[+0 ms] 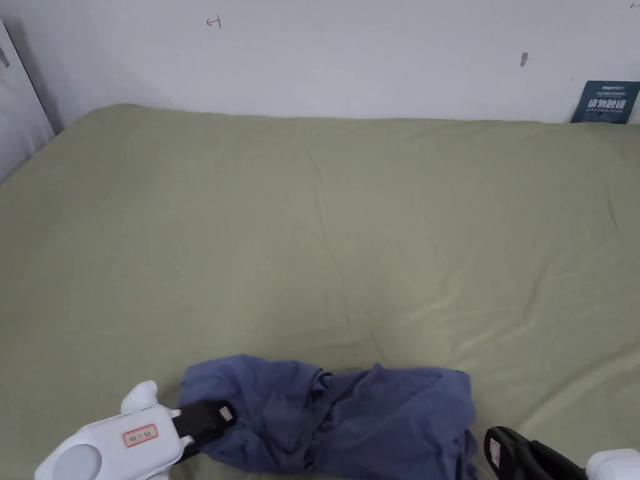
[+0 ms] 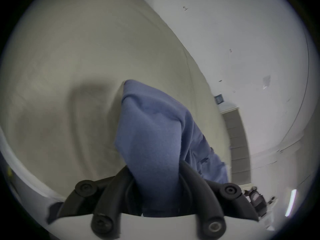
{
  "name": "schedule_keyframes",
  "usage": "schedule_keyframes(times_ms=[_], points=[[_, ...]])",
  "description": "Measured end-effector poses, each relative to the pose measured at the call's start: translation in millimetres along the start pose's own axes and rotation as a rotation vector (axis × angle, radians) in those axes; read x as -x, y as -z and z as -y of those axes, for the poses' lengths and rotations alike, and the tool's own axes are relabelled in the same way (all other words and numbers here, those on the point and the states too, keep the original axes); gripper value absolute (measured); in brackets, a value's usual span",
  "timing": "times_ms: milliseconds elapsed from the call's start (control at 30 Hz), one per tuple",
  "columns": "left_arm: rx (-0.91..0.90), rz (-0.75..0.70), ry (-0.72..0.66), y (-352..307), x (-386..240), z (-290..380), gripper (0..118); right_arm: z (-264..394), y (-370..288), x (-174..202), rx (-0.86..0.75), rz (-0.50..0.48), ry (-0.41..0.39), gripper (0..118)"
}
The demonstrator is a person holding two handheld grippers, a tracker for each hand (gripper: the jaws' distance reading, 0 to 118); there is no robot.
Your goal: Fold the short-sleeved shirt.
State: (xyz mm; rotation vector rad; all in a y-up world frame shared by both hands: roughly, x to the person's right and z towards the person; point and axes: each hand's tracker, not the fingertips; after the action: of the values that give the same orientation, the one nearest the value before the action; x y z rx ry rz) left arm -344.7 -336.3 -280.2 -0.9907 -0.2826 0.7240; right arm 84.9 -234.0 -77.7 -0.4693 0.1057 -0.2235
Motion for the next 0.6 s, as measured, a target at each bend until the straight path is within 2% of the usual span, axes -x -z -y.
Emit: schedule_keyframes(times_ms=[33, 67, 133, 200, 300, 367, 533, 567, 600], points=[[-0.013, -0.033, 0.032, -6.1, -5.9, 0.5, 14, 0.9, 0.2, -0.1, -0.001, 0.0, -0.001, 9], [-0.035, -0.062, 0.12, -9.6, -18.6, 2.4, 14, 1.0, 0.3, -0.5, 0.0, -0.003, -0.001, 9], [-0.122, -0.15, 0.359, -19.2, -63.1, 19.4, 14, 1.1, -0.5, -1.0, -0.004, 0.001, 0.005, 9], [-0.185, -0.153, 0.628, -19.2, -116.8, 46.7, 14, 1.2, -2.9, -4.0, -0.008, 0.003, 0.014, 9], [-0.147, -0.153, 0.884, 10.5, -185.3, 88.1, 14, 2.8, -5.5, -7.8, -0.005, 0.021, 0.016, 9], [-0.114, -0.227, 1.047, 45.8, -213.1, 119.3, 14, 4.2, -8.4, -10.6, -0.003, 0.037, 0.018, 9], [0.006, -0.389, 1.377, 117.9, -227.9, 192.5, 15, 4.2, -17.2, -18.7, -0.002, 0.087, 0.034, 9], [0.001, -0.438, 1.441, 127.0, -223.6, 201.3, 19, 4.3, -18.0, -21.0, -0.001, 0.089, 0.036, 9], [0.018, -0.444, 1.471, 128.9, -217.7, 200.6, 30, 4.2, -17.9, -23.0, 0.003, 0.092, 0.039, 9]])
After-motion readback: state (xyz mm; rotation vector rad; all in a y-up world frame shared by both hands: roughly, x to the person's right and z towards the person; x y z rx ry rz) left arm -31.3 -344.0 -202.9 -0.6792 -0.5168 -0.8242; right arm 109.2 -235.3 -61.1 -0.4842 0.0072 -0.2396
